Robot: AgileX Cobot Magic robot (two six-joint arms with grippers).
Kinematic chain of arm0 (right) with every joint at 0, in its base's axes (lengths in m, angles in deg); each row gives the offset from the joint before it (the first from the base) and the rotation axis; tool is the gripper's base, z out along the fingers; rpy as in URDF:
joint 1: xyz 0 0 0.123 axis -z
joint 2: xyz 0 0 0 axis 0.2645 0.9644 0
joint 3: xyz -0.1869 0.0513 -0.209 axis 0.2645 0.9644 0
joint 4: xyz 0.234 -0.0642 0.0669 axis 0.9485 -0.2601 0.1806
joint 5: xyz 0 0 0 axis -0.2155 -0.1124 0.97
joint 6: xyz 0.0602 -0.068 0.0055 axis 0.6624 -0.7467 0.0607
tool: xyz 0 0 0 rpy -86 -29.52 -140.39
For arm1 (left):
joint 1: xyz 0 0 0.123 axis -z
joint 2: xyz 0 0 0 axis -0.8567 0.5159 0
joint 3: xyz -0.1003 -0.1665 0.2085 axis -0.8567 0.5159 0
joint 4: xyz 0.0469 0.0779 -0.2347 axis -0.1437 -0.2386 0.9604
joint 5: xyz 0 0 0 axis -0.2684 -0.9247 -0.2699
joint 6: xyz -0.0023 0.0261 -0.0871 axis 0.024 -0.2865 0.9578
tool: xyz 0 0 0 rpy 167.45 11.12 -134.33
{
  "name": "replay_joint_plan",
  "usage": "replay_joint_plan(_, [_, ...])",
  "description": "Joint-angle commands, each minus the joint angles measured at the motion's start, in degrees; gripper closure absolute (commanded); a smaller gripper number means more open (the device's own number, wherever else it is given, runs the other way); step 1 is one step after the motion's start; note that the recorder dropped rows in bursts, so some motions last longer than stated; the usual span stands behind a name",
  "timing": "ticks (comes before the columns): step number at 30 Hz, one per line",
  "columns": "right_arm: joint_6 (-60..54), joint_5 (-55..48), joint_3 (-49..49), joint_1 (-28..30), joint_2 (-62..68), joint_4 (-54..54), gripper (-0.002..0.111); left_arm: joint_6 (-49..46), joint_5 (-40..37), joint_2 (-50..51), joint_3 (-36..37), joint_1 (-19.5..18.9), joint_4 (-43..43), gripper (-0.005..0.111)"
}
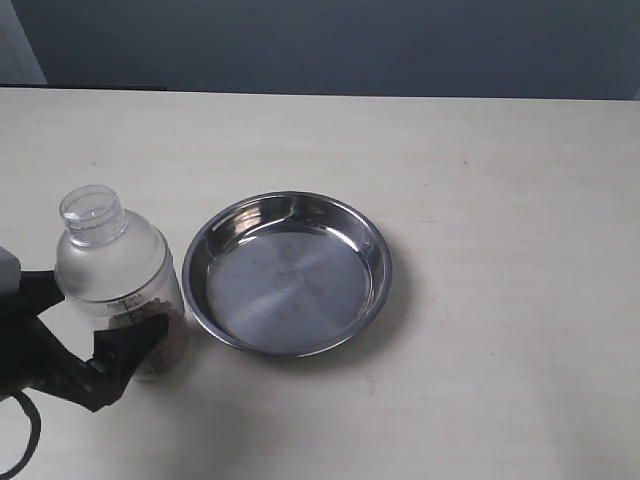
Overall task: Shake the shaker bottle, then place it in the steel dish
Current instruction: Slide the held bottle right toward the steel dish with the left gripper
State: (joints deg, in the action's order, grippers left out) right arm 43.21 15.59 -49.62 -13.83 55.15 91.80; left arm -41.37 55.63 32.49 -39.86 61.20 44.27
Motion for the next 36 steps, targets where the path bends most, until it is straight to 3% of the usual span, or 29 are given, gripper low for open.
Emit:
replay_joint_plan(1, [0.0, 0.4, 0.1, 0.2, -0.2, -0.1, 0.109, -1.5, 4.2, 2.1, 0.3, 0.1, 0.2, 0.001])
replay_joint_plan(5, [0.0, 0.4, 0.1, 0.2, -0.2, -0.1, 0.109, -3.6, 5.0, 2.3, 0.3, 0.1, 4.9, 0.001])
replay_joint_plan(13, [0.0, 0.4, 0.1, 0.2, -0.2, -0.1, 0.109, -2.9, 1.9, 3.4, -3.8, 0.1, 4.2, 0.001])
replay_joint_plan(19, [0.0, 0.4, 0.1, 0.2, -0.2, -0.1, 0.109, -3.5, 10.8, 14.1, -5.2, 0.1, 3.4, 0.001])
replay_joint_plan(30, [0.0, 0.4, 0.1, 0.2, -0.2, -0.1, 0.109, -4.6, 17.1, 23.6, -8.5, 0.1, 3.5, 0.001])
replay_joint_plan(33, [0.0, 0.4, 0.1, 0.2, -0.2, -0.1, 0.109, -4.6, 14.4, 23.6, -8.5, 0.1, 4.0, 0.007])
replay_joint_plan(36, [0.0, 0.4, 0.1, 0.2, -0.2, -0.1, 0.109, -4.6, 13.5, 23.6, -8.5, 0.1, 4.2, 0.021])
